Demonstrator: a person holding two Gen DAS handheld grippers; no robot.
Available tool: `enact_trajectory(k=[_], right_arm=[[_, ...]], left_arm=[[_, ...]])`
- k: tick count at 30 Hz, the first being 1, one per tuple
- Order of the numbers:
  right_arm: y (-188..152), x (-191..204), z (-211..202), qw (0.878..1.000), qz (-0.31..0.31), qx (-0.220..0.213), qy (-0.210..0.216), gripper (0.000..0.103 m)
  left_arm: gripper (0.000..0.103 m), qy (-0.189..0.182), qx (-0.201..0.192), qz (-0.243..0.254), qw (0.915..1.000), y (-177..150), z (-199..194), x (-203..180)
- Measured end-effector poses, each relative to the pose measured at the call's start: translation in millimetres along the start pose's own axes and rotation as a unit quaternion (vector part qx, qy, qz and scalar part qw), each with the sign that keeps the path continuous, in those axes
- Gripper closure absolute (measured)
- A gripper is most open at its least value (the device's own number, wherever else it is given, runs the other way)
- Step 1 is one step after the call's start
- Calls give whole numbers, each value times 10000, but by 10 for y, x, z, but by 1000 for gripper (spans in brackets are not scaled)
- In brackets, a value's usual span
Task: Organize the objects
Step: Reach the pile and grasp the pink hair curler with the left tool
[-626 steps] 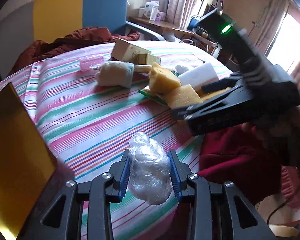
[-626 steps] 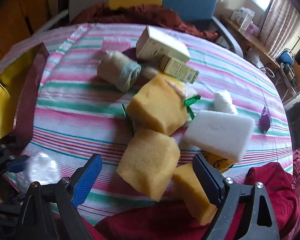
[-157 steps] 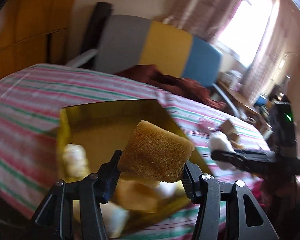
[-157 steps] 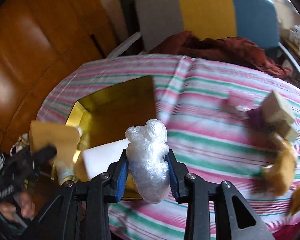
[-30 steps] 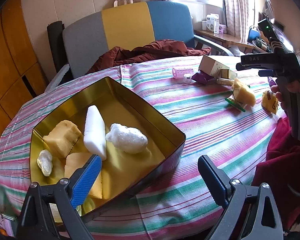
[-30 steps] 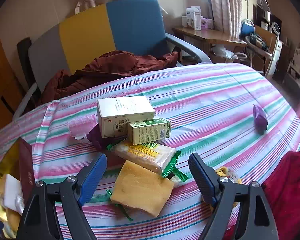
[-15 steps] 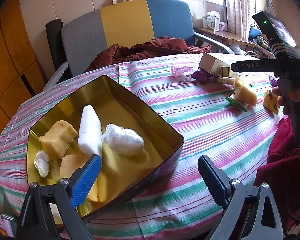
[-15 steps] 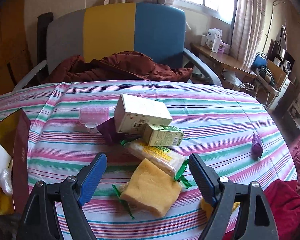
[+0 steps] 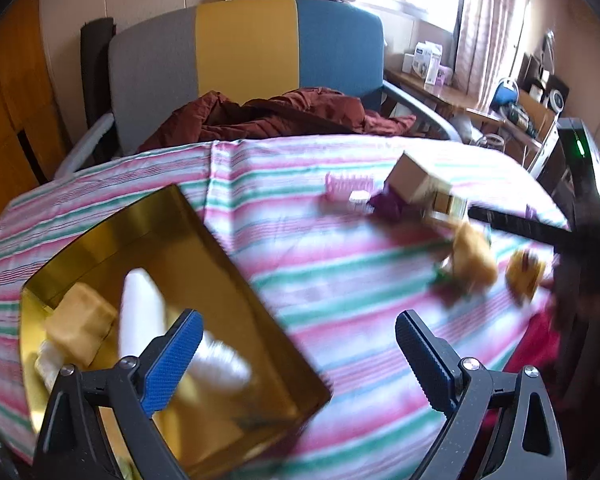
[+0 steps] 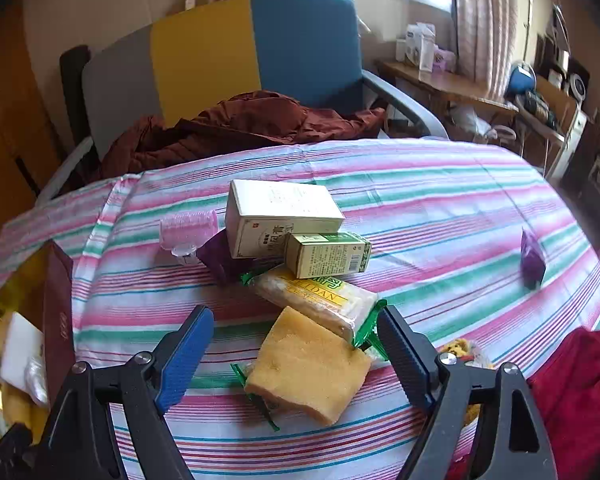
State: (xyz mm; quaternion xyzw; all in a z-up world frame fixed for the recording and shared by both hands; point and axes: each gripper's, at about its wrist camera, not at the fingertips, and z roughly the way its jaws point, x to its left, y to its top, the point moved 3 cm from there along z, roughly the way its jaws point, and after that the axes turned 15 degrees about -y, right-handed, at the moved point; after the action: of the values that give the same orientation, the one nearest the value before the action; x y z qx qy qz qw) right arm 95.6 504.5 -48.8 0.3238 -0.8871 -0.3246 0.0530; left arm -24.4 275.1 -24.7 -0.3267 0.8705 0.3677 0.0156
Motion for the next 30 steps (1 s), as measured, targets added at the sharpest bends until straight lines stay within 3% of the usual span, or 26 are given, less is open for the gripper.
enact_trajectory(k=[6, 9, 18, 30], right_arm=[[4, -143, 53, 9984, 433, 291, 233, 18], [-6, -156, 64, 9973, 518, 374, 349, 18], [-15, -127, 76, 9948, 547, 518, 686, 18], [-43, -70, 144, 9934, 453, 702, 787, 18]], left_arm=[[5, -12, 154, 154, 9998, 520, 391, -60], [5, -197, 387, -178, 9989, 743, 693, -10], [5, -107, 682, -652, 9955, 1305, 1619, 43], [4, -192, 1128, -1116, 9871, 1437, 2452, 142]])
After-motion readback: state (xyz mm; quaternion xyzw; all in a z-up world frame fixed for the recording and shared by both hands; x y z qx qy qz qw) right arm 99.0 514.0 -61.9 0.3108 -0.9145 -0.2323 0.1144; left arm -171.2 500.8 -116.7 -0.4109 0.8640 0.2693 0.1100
